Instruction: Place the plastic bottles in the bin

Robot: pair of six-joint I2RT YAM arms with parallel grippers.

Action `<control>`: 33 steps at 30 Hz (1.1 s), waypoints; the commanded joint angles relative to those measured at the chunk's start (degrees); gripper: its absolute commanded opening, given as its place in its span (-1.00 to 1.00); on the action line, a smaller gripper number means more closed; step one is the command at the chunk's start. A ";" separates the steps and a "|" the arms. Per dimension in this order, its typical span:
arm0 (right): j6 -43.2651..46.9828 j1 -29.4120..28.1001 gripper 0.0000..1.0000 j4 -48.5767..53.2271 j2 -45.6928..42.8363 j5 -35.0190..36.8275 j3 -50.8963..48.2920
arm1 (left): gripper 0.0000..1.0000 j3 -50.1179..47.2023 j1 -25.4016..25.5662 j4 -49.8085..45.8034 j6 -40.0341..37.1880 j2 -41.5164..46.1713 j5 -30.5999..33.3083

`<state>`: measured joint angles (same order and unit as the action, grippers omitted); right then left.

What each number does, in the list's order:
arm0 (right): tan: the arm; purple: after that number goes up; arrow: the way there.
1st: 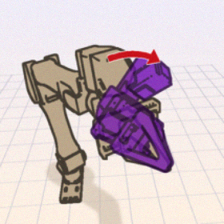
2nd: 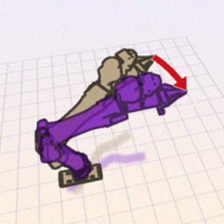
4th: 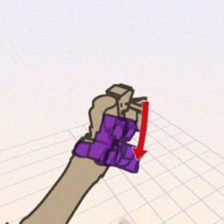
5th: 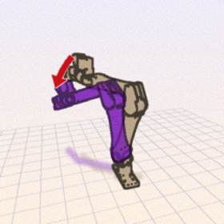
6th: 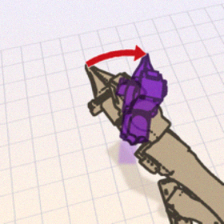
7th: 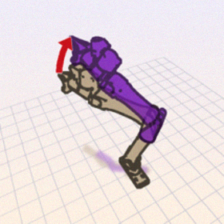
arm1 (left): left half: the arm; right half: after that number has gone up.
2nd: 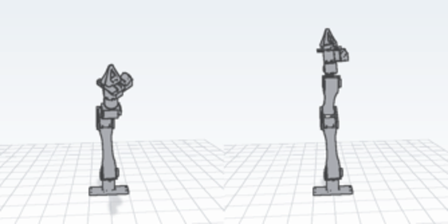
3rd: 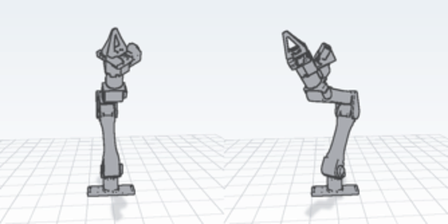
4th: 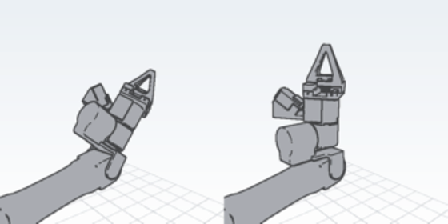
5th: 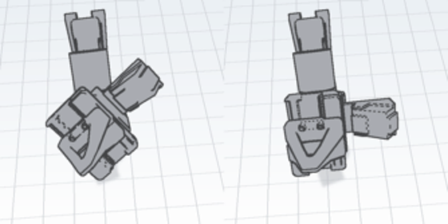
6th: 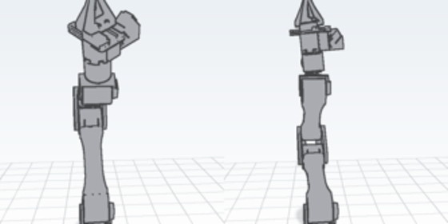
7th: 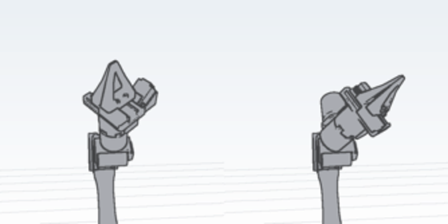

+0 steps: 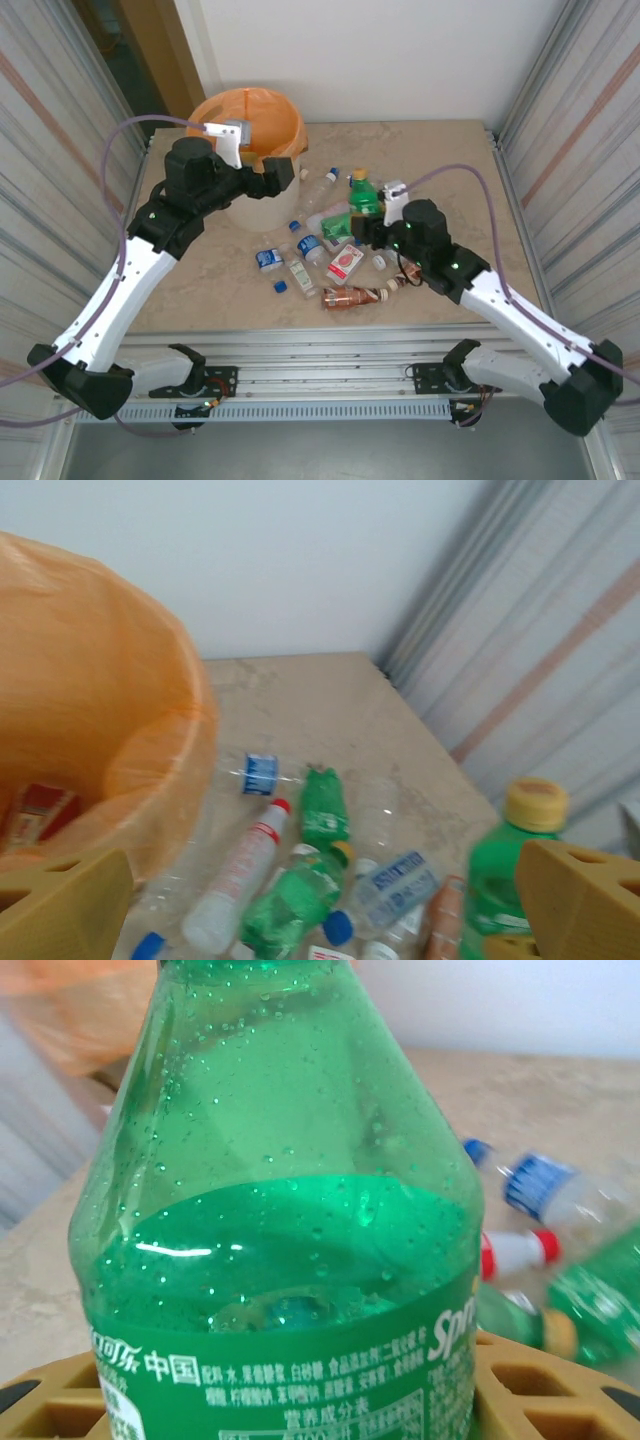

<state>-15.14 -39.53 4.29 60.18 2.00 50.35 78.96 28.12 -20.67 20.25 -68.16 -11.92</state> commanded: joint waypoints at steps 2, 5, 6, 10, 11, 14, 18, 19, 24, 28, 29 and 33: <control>5.12 -2.26 -0.45 -7.80 5.60 -5.08 5.64 | 0.88 1.92 2.57 1.60 0.44 0.27 -7.38; 5.03 -3.70 -0.46 -9.88 9.08 -7.84 8.17 | 0.83 1.99 4.26 1.51 0.05 -0.35 -7.50; 4.90 -4.18 -0.45 -10.32 10.22 -8.40 8.85 | 0.80 1.99 4.71 1.59 0.05 -0.68 -7.43; 4.87 -6.07 -0.46 -11.46 12.87 -9.72 10.66 | 0.61 1.20 5.01 3.04 1.31 -1.12 -6.54; 4.94 -6.35 -0.46 -11.72 13.11 -9.86 10.83 | 0.58 0.95 4.95 3.66 1.69 -1.21 -6.58; 4.86 -7.20 -0.46 -12.03 14.10 -10.34 11.53 | 0.48 0.23 5.03 5.57 2.63 -1.47 -7.01; 4.68 -7.89 -0.46 -12.58 14.67 -10.76 12.02 | 0.37 -0.15 5.18 5.97 3.26 -2.27 -7.31; 4.54 -7.93 -0.46 -12.77 14.62 -11.03 12.12 | 0.32 -0.29 5.19 5.97 3.37 -2.39 -7.20; 4.07 -8.15 -0.46 -13.78 14.85 -11.32 12.63 | 0.25 -1.72 5.11 5.99 4.08 -2.39 -6.42; 3.75 -8.11 -0.47 -14.44 15.16 -11.45 13.07 | 0.10 -2.83 5.14 5.97 4.28 -2.24 -5.64; 3.67 -8.19 -0.47 -14.57 15.35 -11.49 13.31 | 0.02 -2.89 5.17 5.92 4.27 -2.28 -5.56; 3.40 -8.18 -0.47 -14.57 16.43 -11.93 14.22 | -0.22 -2.84 5.19 5.80 4.18 -2.56 -5.61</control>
<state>-11.51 -47.24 -7.64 75.55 -8.69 61.54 76.66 33.01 -15.97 24.16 -70.50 -16.86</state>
